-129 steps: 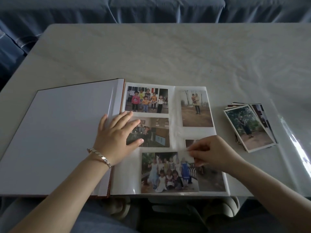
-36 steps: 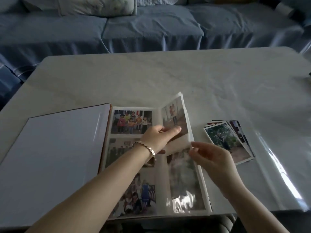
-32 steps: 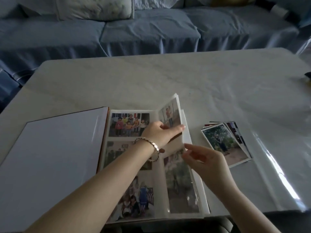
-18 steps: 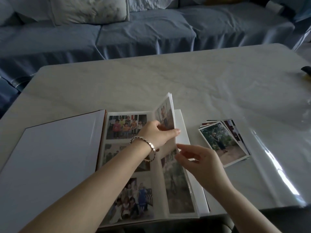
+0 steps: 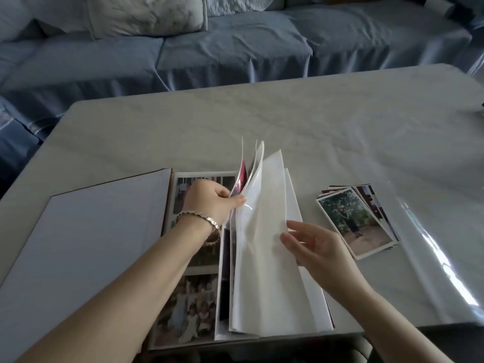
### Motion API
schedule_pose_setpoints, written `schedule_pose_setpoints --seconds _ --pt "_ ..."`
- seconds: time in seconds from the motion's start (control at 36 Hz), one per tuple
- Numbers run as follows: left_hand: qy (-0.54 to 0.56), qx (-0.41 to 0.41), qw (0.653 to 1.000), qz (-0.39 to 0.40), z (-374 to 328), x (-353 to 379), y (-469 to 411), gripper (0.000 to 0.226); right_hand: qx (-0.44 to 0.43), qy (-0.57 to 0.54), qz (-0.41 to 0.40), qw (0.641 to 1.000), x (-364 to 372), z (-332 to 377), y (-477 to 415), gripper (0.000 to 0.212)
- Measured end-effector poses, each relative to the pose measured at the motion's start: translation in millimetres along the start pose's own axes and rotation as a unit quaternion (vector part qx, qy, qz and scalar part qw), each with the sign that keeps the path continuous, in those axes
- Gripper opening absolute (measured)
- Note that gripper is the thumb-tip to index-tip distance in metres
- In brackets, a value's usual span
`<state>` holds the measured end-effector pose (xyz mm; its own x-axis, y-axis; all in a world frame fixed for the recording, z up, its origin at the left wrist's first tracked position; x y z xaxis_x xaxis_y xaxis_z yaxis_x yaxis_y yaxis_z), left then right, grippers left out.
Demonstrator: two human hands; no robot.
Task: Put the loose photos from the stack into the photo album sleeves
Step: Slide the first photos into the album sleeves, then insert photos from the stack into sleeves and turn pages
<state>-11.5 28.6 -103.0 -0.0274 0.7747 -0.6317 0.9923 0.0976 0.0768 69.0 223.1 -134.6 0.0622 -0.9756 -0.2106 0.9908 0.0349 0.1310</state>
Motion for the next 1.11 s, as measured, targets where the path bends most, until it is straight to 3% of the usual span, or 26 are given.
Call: schedule_pose_setpoints --seconds 0.22,0.36,0.44,0.5,0.69,0.83,0.92,1.11 --pt "0.104 -0.052 0.992 -0.044 8.8 3.3 13.0 0.053 0.035 0.049 -0.026 0.998 -7.7 -7.6 -2.3 0.034" --pt "0.158 -0.095 0.983 -0.025 22.2 6.5 17.6 0.034 0.044 0.082 -0.028 0.995 -15.7 -9.7 -2.6 0.037" --pt "0.168 -0.109 0.98 -0.007 30.9 -4.2 21.0 0.014 0.017 0.167 -0.048 0.985 -21.3 -0.4 -1.2 0.041" --pt "0.171 -0.095 0.981 -0.002 33.7 -20.9 21.8 0.012 -0.006 0.234 -0.06 0.97 -22.2 6.9 -2.0 0.044" --pt "0.156 -0.056 0.984 -0.061 51.1 -128.4 24.3 0.021 -0.083 0.256 0.052 0.962 34.0 34.6 -23.5 0.036" --pt "0.062 -0.021 0.985 -0.158 76.4 -212.7 31.3 0.023 -0.177 0.257 0.139 0.94 104.0 64.9 -28.2 0.044" --pt "-0.026 -0.042 0.975 -0.216 104.4 -247.0 36.0 0.029 -0.23 0.294 0.208 0.904 150.7 77.7 -23.8 0.049" --pt "-0.202 -0.133 0.949 -0.204 173.6 -260.9 34.2 0.036 -0.254 0.386 0.311 0.831 224.8 65.3 -13.3 0.053"
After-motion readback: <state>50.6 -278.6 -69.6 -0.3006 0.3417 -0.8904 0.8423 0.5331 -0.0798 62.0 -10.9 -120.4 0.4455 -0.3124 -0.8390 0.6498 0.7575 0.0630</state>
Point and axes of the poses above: each hand's wrist, its own y-axis away from the middle knuckle, its own x-axis out of the palm, z = x × y, the point moved 7 cm from there along -y, towards the middle knuckle
